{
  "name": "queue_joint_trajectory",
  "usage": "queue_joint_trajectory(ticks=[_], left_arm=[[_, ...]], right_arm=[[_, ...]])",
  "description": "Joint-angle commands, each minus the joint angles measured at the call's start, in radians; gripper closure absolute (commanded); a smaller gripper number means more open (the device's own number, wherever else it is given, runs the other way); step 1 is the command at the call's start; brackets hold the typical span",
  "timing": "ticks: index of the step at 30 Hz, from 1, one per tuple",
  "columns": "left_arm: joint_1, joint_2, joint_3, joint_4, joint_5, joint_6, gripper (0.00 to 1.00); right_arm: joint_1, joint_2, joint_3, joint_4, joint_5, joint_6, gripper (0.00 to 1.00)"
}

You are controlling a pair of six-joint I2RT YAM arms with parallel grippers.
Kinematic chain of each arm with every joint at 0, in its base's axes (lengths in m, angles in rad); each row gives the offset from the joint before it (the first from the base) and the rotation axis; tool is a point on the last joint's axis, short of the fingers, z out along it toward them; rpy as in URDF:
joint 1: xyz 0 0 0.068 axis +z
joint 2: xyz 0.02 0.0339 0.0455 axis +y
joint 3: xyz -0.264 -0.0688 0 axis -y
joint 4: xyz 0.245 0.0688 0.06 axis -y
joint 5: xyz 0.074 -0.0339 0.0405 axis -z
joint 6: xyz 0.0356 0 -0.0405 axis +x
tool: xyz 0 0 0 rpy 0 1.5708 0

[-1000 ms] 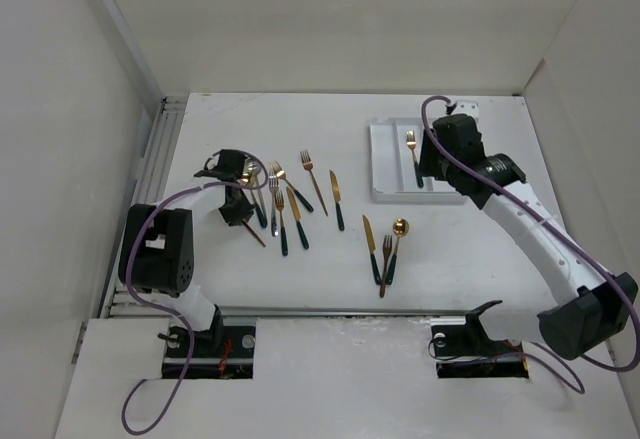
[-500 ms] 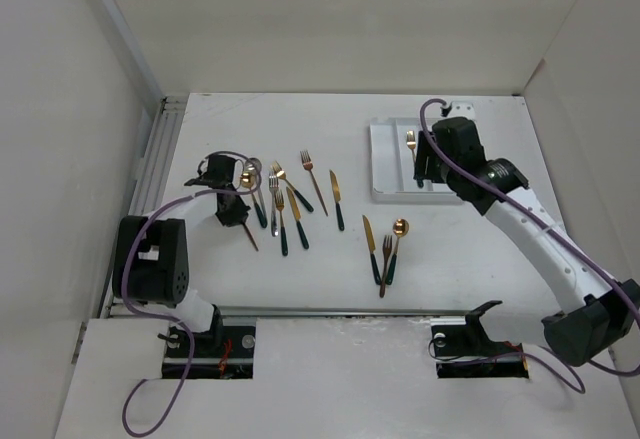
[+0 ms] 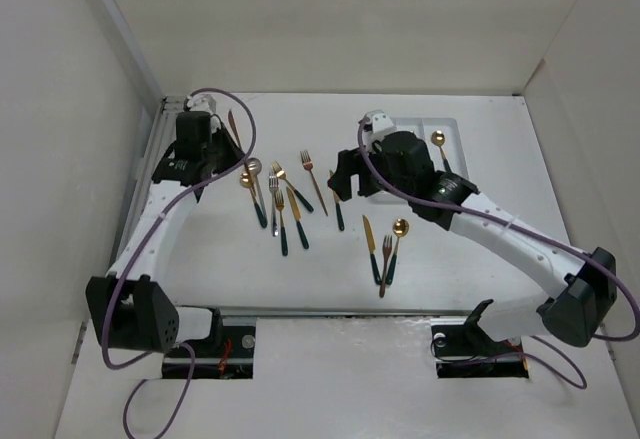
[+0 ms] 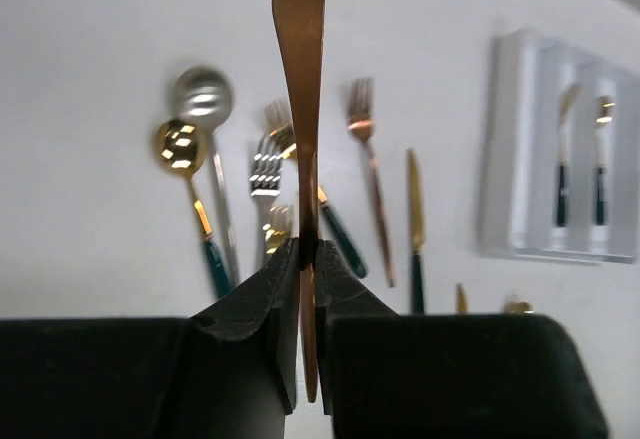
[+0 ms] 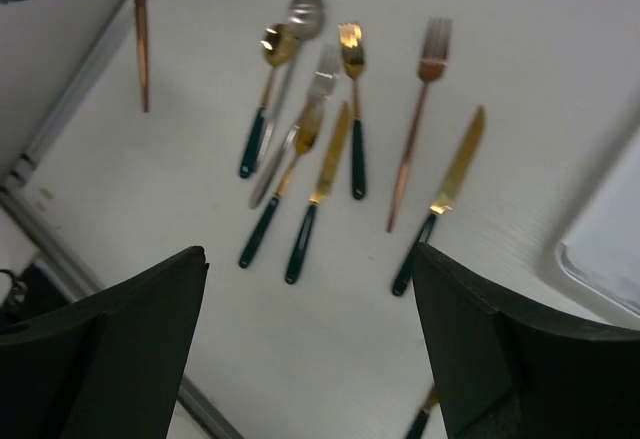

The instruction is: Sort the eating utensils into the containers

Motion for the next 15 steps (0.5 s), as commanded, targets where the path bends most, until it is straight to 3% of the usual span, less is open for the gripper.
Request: queue_joint_trajectory(ticks=[1, 8, 15], left_arm=[[0.003, -0.078, 0.053, 0.082, 0.115, -0.011, 1.0], [-0.115, -0.194, 0.044, 0.191, 0.118, -0.032, 1.0], [-0.159, -0.234, 0.026, 0.202, 0.083, -0.022, 1.0]], right_arm=[[0.026, 0.027, 0.037, 0.262, -0.168, 0.04, 0.12], [0.082, 0.192, 0.163, 0.365, -0.234, 0.108, 0.18], [0.101, 0.307, 0.232, 0.453, -0.28, 0.157, 0.23]])
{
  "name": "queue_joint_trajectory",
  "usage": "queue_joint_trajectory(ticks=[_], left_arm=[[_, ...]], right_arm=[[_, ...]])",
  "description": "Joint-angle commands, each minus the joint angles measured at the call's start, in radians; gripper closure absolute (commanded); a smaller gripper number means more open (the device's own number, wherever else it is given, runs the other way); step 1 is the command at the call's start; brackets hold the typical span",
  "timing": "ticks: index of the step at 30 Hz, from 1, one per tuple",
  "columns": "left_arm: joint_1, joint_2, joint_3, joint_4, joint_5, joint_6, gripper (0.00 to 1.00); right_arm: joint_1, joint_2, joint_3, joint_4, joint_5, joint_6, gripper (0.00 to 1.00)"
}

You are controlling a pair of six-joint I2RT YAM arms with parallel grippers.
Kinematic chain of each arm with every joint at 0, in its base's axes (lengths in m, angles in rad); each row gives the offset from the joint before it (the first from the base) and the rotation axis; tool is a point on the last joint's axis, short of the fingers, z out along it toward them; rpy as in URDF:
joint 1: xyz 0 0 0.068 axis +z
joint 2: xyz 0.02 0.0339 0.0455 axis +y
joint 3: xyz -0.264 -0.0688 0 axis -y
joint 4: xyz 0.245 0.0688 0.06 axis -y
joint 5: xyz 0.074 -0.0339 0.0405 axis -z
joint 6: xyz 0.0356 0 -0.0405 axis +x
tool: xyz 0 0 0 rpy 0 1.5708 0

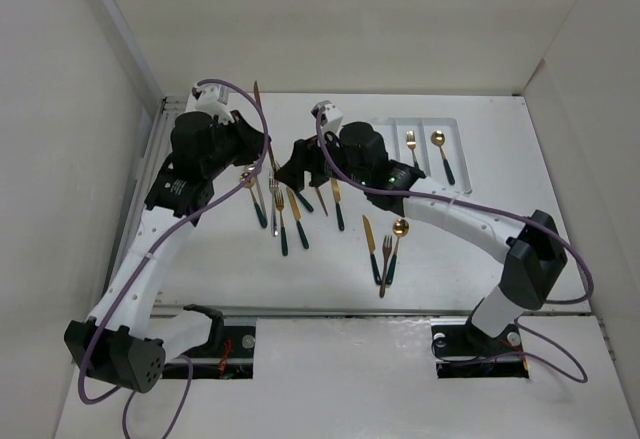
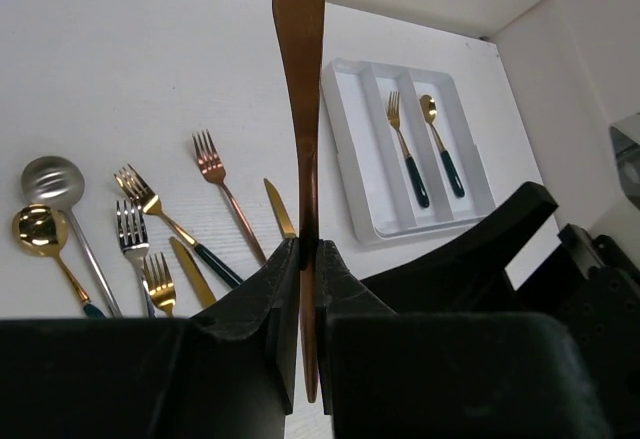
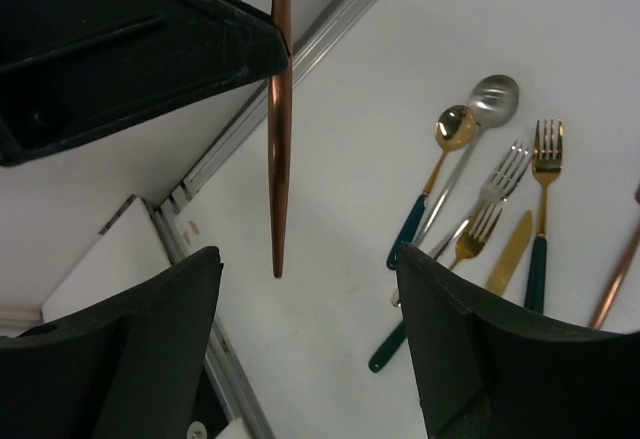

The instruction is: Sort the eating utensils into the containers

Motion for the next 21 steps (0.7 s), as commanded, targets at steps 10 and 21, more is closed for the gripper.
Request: queue_joint_trajectory(ticks=[10, 21], left_arm=[[-0.015, -0.05, -0.044, 0.06, -0.009, -0.019, 1.0], [-0.025, -0.04, -0.077, 0.051, -0.009, -0.037, 1.0]], right_arm=[[0.015, 0.126, 0.152, 0.111, -0.059, 0.051, 0.44], [0.015, 0.2, 0.226, 0.111, -0.084, 0.062, 1.0]])
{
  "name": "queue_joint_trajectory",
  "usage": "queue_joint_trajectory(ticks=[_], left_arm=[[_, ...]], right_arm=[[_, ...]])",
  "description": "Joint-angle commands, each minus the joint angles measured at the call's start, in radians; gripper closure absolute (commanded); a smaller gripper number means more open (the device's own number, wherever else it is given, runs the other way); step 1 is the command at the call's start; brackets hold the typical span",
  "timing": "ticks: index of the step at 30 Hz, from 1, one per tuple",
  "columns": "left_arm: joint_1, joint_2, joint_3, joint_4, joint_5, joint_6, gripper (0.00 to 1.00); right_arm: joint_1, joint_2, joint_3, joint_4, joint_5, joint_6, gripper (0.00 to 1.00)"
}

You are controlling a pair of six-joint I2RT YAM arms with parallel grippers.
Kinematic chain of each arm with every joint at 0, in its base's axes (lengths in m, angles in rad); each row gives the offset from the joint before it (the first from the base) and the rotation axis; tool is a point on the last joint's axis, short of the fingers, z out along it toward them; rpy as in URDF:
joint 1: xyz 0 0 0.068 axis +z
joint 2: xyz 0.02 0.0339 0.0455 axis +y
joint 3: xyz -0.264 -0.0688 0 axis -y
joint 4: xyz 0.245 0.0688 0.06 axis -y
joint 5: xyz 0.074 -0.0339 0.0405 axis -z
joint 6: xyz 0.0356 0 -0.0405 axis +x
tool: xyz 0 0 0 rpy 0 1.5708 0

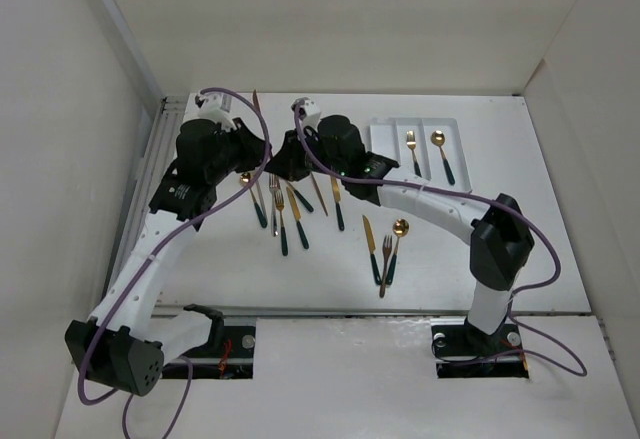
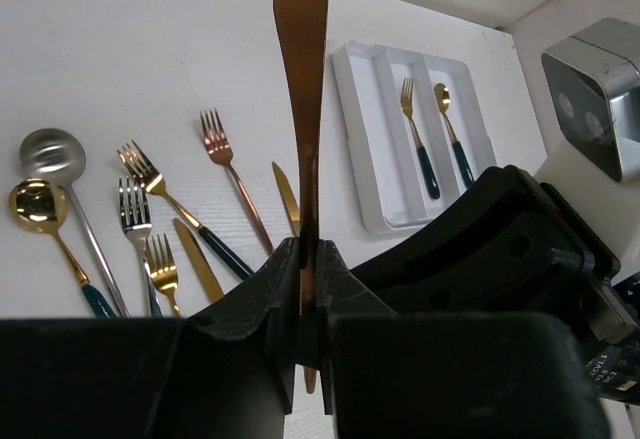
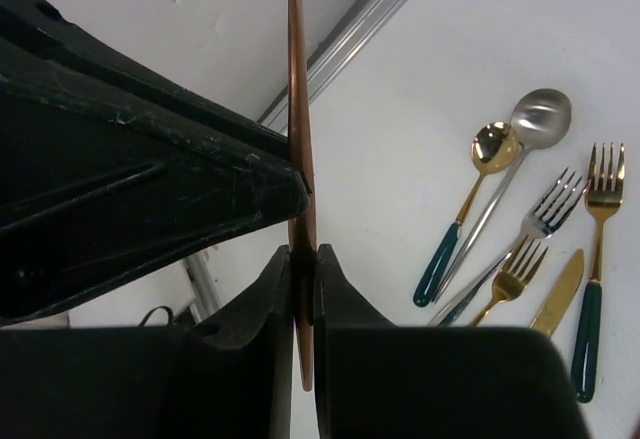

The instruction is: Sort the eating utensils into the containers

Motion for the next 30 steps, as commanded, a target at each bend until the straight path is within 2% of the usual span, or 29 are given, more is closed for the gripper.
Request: queue_joint_trajectory(ticks=[1, 2, 3, 4, 5, 9, 10, 12, 13, 15, 17, 20, 22, 30], left_arm=[[-0.007, -0.021, -0.018, 0.038, 0.02, -0.018, 0.95], [-0.007, -0.01, -0.018, 0.038, 0.02, -0.018, 0.75], [-0.007, -0.01, -0.018, 0.029, 0.02, -0.018, 0.51], [-0.007, -0.01, -0.018, 0.02, 0.011, -0.018, 0.34], [-0.007, -0.01, -0.018, 0.02, -0.001, -0.001, 0.0], [-0.007, -0.001, -0.027, 0.009, -0.107, 0.04, 0.0], [-0.007, -0.001, -0.027, 0.009, -0.135, 0.054, 0.0], [-0.007, -0.001, -0.039, 0.009, -0.194, 0.108, 0.0], [0.004, -0.001, -0.049, 0.009, -0.243, 0.126, 0.0], [0.004, -0.01, -0.067, 0.023, -0.256, 0.219, 0.0], [0.013, -0.01, -0.092, 0.023, -0.265, 0.28, 0.0], [0.013, 0.027, -0.101, -0.041, -0.305, 0.294, 0.0], [0.013, 0.045, -0.092, -0.069, -0.305, 0.294, 0.0], [0.013, 0.058, -0.081, -0.058, -0.307, 0.281, 0.0]], right_arm=[[0.01, 0.005, 0.066, 0.062, -0.022, 0.0, 1.0], [0.01, -0.004, 0.052, 0.062, -0.005, 0.0, 1.0], [0.01, -0.004, 0.031, 0.062, 0.028, 0.0, 1.0], [0.01, -0.021, 0.017, 0.062, 0.047, 0.0, 1.0], [0.001, -0.04, 0.002, 0.062, 0.065, 0.0, 1.0], [-0.077, -0.081, -0.1, 0.039, 0.093, 0.019, 1.0], [-0.133, -0.09, -0.109, 0.013, 0.083, 0.019, 1.0], [-0.19, -0.09, -0.097, -0.124, 0.119, 0.009, 1.0], [-0.241, -0.08, -0.088, -0.171, 0.192, -0.007, 1.0], [-0.275, -0.049, -0.052, -0.311, 0.295, -0.062, 1.0], [-0.299, -0.018, -0.031, -0.375, 0.433, -0.096, 1.0], [-0.321, 0.054, 0.003, -0.456, 0.599, -0.116, 1.0], [-0.345, 0.113, 0.033, -0.525, 0.633, -0.116, 1.0], [-0.388, 0.215, 0.086, -0.576, 0.684, -0.138, 1.0]])
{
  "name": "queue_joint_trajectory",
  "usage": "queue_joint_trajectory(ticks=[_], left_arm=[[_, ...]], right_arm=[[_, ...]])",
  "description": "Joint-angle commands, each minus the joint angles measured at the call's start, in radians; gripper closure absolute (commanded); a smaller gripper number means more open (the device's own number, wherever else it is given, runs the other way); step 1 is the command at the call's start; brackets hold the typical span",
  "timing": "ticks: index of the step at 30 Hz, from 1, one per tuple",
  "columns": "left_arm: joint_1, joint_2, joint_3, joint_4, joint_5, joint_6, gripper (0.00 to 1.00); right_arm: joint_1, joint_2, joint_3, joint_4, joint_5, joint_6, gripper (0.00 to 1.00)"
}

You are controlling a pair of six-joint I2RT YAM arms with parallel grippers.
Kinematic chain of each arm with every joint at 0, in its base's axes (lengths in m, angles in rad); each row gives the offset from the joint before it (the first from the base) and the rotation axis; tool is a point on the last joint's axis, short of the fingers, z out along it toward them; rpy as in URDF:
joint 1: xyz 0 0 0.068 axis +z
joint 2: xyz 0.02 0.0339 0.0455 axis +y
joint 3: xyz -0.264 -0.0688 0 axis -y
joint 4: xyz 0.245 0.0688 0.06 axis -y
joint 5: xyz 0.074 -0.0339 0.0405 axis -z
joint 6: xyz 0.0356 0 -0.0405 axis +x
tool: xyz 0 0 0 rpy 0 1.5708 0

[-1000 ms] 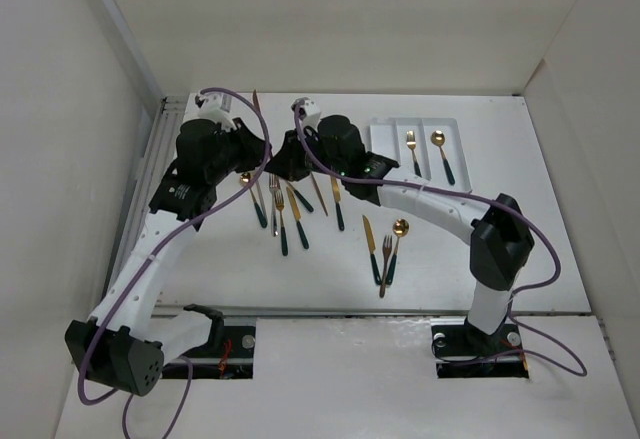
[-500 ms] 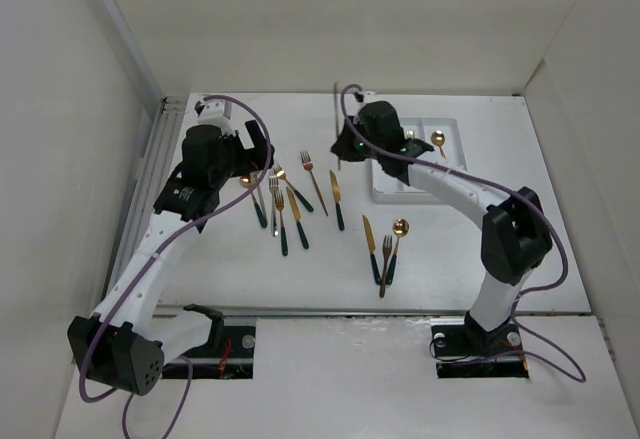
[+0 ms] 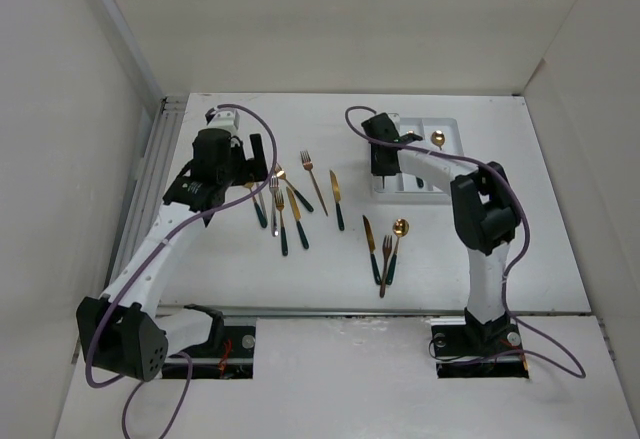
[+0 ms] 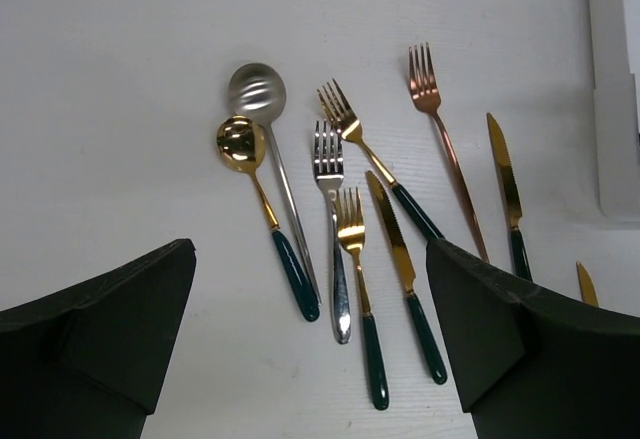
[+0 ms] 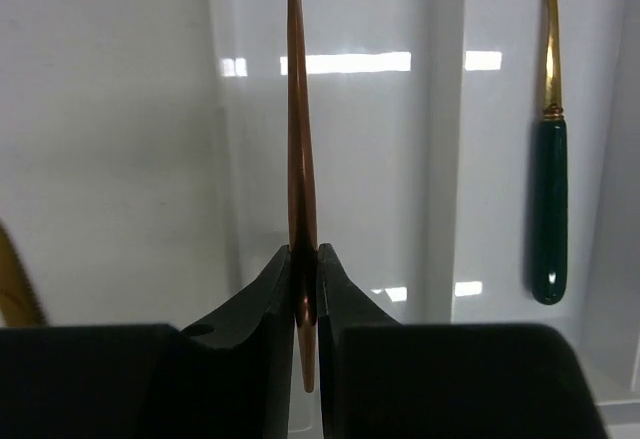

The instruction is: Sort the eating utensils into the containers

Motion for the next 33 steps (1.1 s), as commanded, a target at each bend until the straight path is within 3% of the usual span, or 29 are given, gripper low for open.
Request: queue_joint_trajectory(ticks=[1, 7, 13, 17, 19, 29, 30, 33], left_arm=[[0.001, -0.017, 0.008, 0.023, -0.032, 0.022, 0.0], [0.001, -0.008, -0.003, 0.044, -0.041, 0.042, 0.0], [0.001, 0.003, -0.078, 0.056, -0.019, 0.014, 0.0], [0.001, 0.037, -0.087, 0.046, -0.009, -0.009, 0.0], [0.001, 0.052, -0.096, 0.046, -0.032, -0.018, 0.01], [0.001, 0.178, -0.085, 0.055, -0.035, -0.064, 0.35], [0.011, 0.188, -0.085, 0.055, -0.035, -0.075, 0.44], [0.022, 0.242, -0.085, 0.055, 0.002, -0.107, 0.49]], right_arm=[[-0.028, 0.0, 0.073, -0.036, 0.069, -0.019, 1.0], [-0.039, -0.02, 0.073, -0.009, 0.02, -0.04, 1.0], [-0.039, 0.093, 0.148, -0.108, 0.011, -0.06, 0.98], [-0.039, 0.093, 0.137, -0.109, 0.0, -0.038, 0.75], [-0.039, 0.084, 0.125, -0.099, -0.009, -0.038, 0.7], [-0.039, -0.057, 0.143, -0.128, 0.003, -0.038, 0.53], [-0.039, -0.081, 0.143, -0.128, 0.003, -0.052, 0.52], [-0.039, -0.175, 0.133, -0.106, -0.04, -0.081, 0.46]])
